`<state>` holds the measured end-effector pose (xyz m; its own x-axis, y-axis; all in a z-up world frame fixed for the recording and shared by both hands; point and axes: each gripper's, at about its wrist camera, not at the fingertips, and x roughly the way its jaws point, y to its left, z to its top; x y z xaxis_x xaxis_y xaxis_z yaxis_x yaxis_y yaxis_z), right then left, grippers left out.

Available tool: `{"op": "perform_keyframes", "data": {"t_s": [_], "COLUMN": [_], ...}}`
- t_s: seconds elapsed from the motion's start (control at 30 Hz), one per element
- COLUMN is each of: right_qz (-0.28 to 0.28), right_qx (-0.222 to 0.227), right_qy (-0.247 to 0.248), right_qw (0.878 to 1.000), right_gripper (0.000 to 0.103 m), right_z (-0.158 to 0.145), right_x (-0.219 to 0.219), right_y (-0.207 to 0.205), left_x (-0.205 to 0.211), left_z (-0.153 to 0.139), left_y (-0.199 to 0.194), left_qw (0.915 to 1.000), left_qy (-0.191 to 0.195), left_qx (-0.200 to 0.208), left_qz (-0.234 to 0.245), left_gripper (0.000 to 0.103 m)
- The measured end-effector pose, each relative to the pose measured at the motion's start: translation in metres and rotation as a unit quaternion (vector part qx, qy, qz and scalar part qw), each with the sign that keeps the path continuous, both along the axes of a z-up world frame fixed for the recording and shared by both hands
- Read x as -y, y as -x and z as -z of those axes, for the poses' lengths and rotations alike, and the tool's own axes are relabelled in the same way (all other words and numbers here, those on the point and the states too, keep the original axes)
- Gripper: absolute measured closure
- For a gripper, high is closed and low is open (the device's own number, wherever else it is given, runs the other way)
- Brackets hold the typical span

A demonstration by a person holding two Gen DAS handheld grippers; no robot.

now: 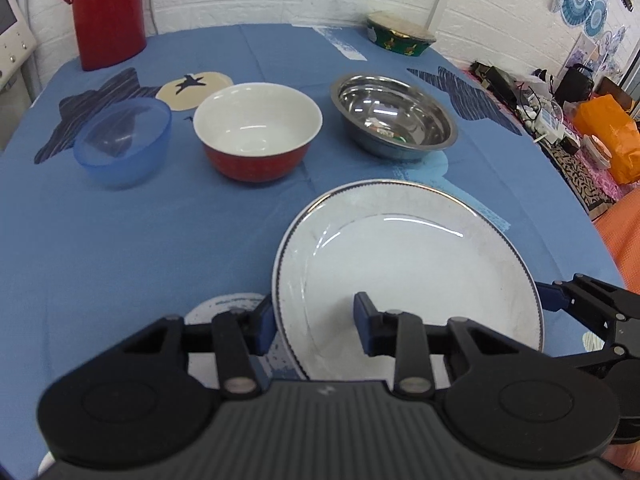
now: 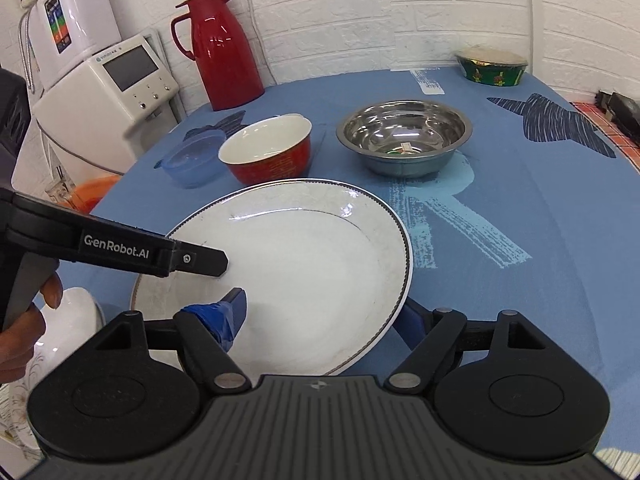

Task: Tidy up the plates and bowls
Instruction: 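Carry the deep plate with both grippers over the plate stack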

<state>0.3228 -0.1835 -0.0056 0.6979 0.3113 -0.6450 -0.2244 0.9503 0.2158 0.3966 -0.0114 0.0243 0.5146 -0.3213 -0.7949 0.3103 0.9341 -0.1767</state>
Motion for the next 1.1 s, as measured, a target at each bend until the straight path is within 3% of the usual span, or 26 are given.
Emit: {"op": "perform_keyframes", "data": {"t_s": [0.27,0.4,0.77,1.1], "right_qz": [-0.016,-0.040,-0.135,-0.142], "right_qx": [0.034,0.035,0.027,0.015], "right_qy": [-0.035,-0.043,-0.037,-0.013], "right_qw": [0.999,0.998,0.990,0.990], "right_gripper": [0.036,0.036,0.035,0.035], "right_z": [-0.019,-0.017,-0.008,0.005], "right_x": [-0.028,-0.055,-0.146,-0.166], "right_y": [0.049,0.059,0.079,0.091], "left_x": [-0.042,-0.076,-0.175,-0.199], "left_z": [-0.029,-0.030,-0.005,0.023], "left_y": [0.065,0.093,0.151,0.168], "left_qw": [0.9986,0.9977,0.9892,0.9891], "left_qy": [0.015,0.014,0.004,0.023], "left_qx": [0.049,0.053,0.041,0.032], "left_qz": [-0.014,-0.040,-0.140,-0.142], "left_gripper": [0.071,0.071,0.071,0.070]}}
